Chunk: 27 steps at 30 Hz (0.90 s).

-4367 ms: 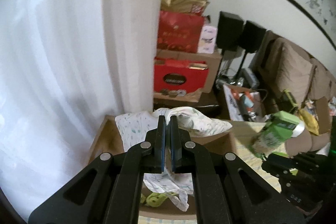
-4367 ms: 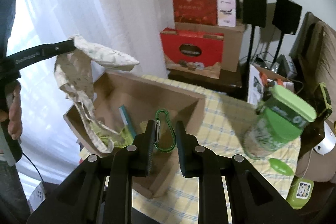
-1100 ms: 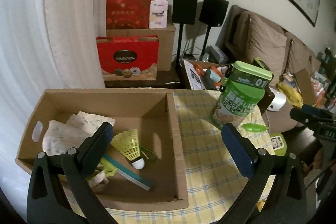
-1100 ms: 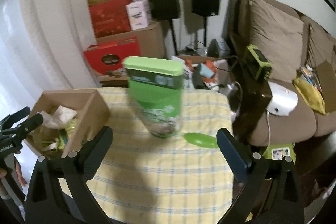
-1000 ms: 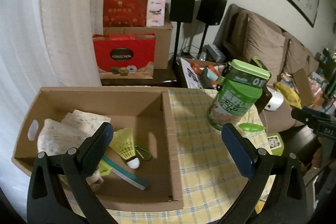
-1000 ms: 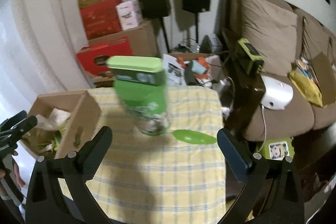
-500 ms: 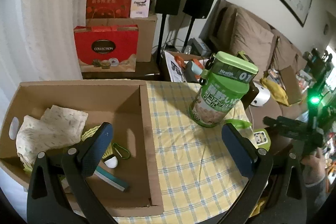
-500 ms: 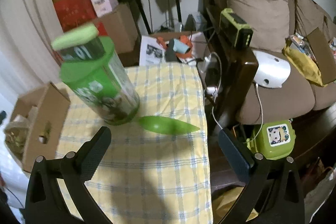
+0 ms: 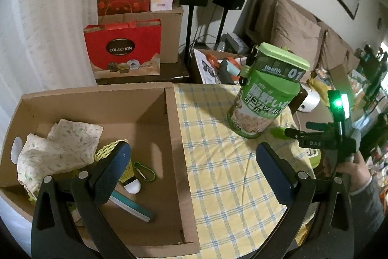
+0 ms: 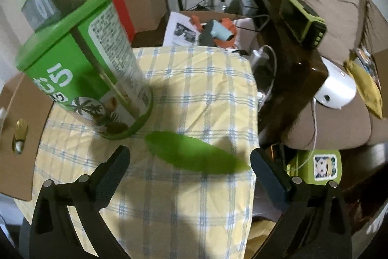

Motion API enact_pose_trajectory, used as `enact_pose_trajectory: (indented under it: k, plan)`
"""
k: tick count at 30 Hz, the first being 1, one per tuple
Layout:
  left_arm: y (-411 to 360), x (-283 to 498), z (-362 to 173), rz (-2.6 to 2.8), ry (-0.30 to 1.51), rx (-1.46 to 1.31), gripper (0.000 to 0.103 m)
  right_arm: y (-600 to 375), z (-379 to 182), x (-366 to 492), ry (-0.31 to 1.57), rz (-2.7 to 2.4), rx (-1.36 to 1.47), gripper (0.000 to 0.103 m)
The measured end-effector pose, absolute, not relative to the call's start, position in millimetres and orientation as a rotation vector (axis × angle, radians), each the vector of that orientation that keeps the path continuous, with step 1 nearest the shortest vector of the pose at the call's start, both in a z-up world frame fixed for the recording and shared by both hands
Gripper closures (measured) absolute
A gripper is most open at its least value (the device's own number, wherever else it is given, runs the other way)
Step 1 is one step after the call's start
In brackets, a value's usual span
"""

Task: Organize objects
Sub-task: 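Move the right tool toward the green leaf-shaped scoop on the table, then grasp the green leaf-shaped scoop with the right tool and lift it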

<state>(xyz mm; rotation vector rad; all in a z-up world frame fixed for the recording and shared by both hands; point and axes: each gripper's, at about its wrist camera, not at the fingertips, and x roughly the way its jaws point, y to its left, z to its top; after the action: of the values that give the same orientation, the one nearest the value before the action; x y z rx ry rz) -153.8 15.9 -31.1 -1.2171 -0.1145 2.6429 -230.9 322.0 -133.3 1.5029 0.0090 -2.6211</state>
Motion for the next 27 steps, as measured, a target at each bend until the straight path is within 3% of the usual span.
enact_pose_trajectory:
  k: [8, 16, 19, 24, 27]
  plan:
    - [15, -158, -37, 2.633, -0.129, -1.232, 0.0, 312, -152, -247, 0.142, -2.479, 1.5, 0.007]
    - [14, -160, -41, 2.629, -0.139, -1.246, 0.0, 314, -169, -247, 0.15, -2.39, 1.545, 0.011]
    - [15, -161, -43, 2.626, -0.143, -1.255, 0.0, 315, -167, -242, 0.158, -2.384, 1.565, 0.017]
    - [17, -159, -45, 2.619, -0.144, -1.252, 0.0, 308, -162, -224, 0.161, -2.346, 1.586, 0.044]
    - [20, -159, -46, 2.611, -0.144, -1.256, 0.0, 303, -162, -220, 0.188, -2.356, 1.588, 0.049]
